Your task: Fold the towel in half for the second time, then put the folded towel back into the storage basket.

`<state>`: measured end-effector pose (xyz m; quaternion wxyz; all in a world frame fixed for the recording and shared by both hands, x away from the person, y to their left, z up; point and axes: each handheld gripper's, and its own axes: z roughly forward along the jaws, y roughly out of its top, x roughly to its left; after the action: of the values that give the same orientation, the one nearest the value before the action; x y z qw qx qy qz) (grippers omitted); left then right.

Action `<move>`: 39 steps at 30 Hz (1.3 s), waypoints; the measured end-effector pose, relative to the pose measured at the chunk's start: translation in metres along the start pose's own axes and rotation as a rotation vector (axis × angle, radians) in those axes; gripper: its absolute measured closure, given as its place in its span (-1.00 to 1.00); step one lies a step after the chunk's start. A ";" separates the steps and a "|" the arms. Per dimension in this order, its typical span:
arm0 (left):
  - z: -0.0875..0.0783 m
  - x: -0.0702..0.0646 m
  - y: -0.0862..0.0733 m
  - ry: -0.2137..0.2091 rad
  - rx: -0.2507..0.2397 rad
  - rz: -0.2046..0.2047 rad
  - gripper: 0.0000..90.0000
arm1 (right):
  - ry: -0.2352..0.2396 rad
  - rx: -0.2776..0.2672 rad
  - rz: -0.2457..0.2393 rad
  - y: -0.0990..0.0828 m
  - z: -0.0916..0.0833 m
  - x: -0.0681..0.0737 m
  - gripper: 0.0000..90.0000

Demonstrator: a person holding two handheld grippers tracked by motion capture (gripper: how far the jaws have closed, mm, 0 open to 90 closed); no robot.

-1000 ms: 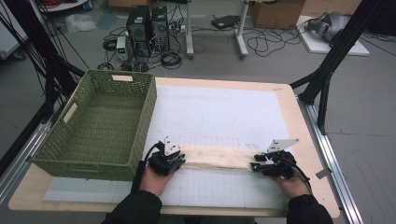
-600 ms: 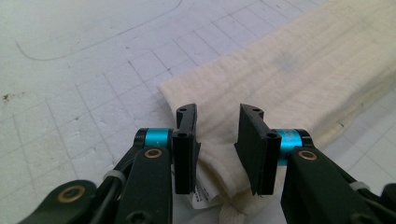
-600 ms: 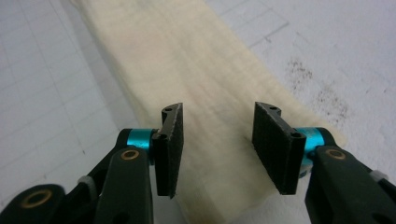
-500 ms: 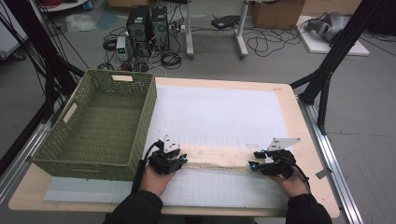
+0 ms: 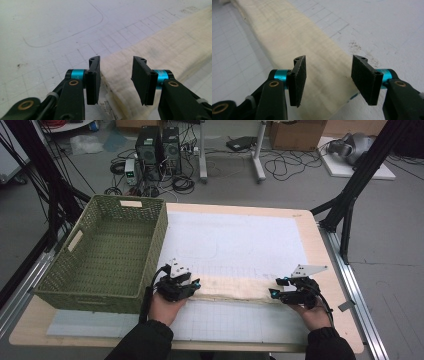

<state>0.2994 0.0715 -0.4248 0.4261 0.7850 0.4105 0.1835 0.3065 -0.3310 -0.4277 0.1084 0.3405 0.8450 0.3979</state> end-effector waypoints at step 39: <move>0.011 -0.005 -0.014 0.047 0.094 -0.005 0.87 | 0.001 0.073 0.153 -0.015 0.001 -0.014 0.72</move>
<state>0.2967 0.0665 -0.4420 0.3796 0.7985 0.4305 0.1815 0.3103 -0.3464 -0.4407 0.0648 0.4078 0.8304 0.3741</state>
